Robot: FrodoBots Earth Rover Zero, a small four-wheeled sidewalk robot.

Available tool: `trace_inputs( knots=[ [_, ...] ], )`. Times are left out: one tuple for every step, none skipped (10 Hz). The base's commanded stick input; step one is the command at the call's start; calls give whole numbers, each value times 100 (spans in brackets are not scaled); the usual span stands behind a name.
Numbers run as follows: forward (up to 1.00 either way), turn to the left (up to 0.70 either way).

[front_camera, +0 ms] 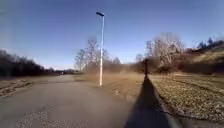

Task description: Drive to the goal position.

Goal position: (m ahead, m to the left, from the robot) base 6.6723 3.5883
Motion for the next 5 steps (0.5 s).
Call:
trace_inputs(
  knots=[
    [70, 0],
    [70, 0],
    [70, 0],
    [70, 0],
    [37, 0]
  ],
)
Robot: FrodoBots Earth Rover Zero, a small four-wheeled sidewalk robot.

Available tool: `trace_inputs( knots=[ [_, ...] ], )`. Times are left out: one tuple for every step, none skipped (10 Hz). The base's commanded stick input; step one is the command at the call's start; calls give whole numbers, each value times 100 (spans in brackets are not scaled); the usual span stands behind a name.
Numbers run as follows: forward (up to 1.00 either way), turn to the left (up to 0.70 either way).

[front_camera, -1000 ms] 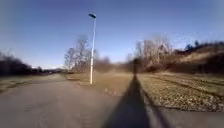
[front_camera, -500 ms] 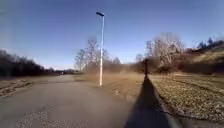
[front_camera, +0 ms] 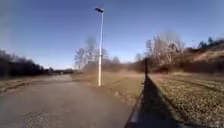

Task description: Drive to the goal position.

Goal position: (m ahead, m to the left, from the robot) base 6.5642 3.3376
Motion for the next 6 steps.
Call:
trace_inputs(
  knots=[
    [2, 0],
    [0, 29],
    [0, 59],
    [0, 70],
    [0, 70],
    [0, 70]
  ],
)
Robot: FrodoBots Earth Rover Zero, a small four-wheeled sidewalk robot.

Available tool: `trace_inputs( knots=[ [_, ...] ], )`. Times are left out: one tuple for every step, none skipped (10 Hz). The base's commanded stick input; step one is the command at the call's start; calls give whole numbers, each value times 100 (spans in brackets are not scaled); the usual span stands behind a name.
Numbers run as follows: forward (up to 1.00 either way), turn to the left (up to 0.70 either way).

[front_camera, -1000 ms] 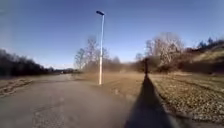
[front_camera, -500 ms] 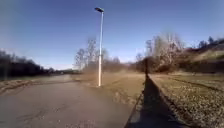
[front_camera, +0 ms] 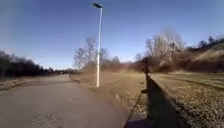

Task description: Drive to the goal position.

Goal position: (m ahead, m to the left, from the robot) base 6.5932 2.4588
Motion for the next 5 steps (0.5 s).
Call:
trace_inputs(
  knots=[
    [0, 70],
    [0, 70],
    [0, 70],
    [0, 70],
    [0, 70]
  ],
)
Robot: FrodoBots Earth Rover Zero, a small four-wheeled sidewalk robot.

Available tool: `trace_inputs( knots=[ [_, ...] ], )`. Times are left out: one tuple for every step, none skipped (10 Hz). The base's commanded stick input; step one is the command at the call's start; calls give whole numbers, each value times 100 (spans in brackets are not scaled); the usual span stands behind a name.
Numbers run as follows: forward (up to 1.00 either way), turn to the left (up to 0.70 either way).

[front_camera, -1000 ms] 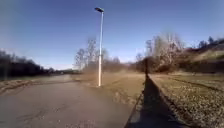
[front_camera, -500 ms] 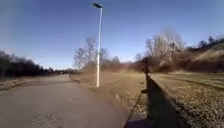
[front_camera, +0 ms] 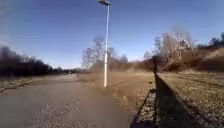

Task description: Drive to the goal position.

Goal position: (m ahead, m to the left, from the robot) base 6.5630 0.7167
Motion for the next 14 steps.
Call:
trace_inputs(
  knots=[
    [0, 70],
    [0, 70],
    [0, 70],
    [0, 70],
    [0, 70],
    [0, 70],
    [-28, 56],
    [-70, 22],
    [-70, 0],
    [-70, 0],
    [-70, 0],
    [-70, 0],
    [-70, 0],
    [-68, 0]
  ],
)
